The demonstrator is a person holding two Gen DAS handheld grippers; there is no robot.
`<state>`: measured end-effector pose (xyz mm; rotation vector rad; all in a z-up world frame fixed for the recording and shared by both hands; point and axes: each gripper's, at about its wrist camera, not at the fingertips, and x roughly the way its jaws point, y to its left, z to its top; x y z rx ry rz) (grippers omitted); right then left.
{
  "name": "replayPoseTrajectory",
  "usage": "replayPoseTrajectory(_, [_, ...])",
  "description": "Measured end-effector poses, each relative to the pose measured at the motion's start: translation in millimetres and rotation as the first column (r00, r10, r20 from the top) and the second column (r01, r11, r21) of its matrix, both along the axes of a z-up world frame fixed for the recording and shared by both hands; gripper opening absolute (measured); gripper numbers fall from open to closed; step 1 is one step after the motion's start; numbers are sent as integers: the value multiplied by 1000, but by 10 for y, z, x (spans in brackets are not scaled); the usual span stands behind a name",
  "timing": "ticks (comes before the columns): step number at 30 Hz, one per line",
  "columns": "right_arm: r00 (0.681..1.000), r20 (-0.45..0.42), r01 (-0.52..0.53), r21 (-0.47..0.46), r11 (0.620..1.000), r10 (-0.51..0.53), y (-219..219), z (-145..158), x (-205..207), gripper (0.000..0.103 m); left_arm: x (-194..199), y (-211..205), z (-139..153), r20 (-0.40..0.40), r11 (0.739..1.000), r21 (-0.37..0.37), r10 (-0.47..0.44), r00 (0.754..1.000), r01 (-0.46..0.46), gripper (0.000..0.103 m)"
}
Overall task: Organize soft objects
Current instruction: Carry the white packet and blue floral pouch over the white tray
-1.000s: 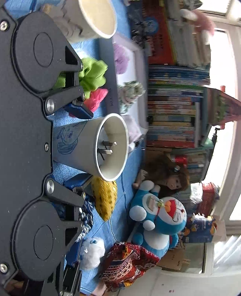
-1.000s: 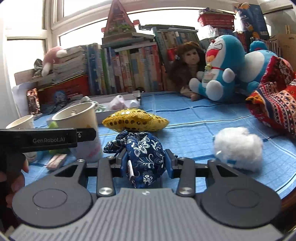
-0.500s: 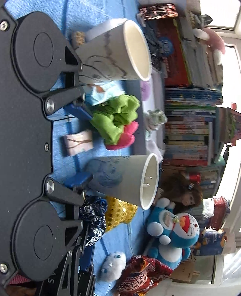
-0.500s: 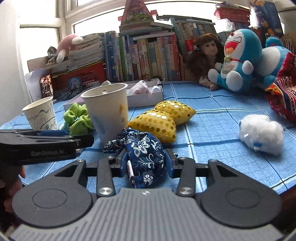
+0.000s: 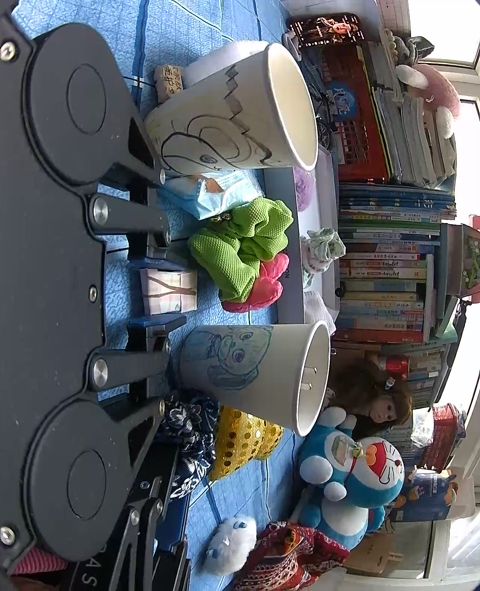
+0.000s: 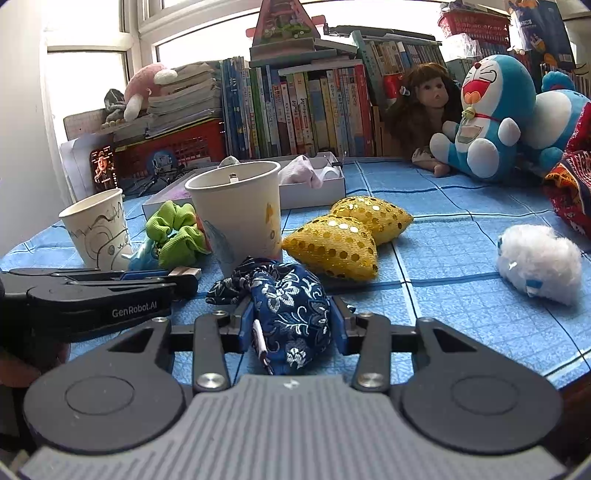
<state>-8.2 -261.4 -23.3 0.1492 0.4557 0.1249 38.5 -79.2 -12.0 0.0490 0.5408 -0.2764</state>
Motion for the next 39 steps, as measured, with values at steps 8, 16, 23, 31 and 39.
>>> replayPoseTrajectory(8, [999,37,-17,5,1000,16,62,145,-83,46,-179,107,160,26,1000,-17,-14,1000,15,23])
replayPoseTrajectory(16, [992,112,-53,3,999,53,164,414,-185,46,-377,249,467,82,999,-33,-39,996,42,23])
replayPoseTrajectory(23, [979,190,-80,-7,997,80,230,724,-220,46,-401,387,843,145,997,-52,-54,988,62,23])
replayPoseTrajectory(31, [963,249,-102,6,995,98,208,1056,-40,46,-220,571,1306,198,995,-74,-47,979,63,23])
replayPoseTrajectory(39, [961,265,-94,31,995,83,103,1480,409,46,158,733,1745,215,995,-92,-22,976,42,23])
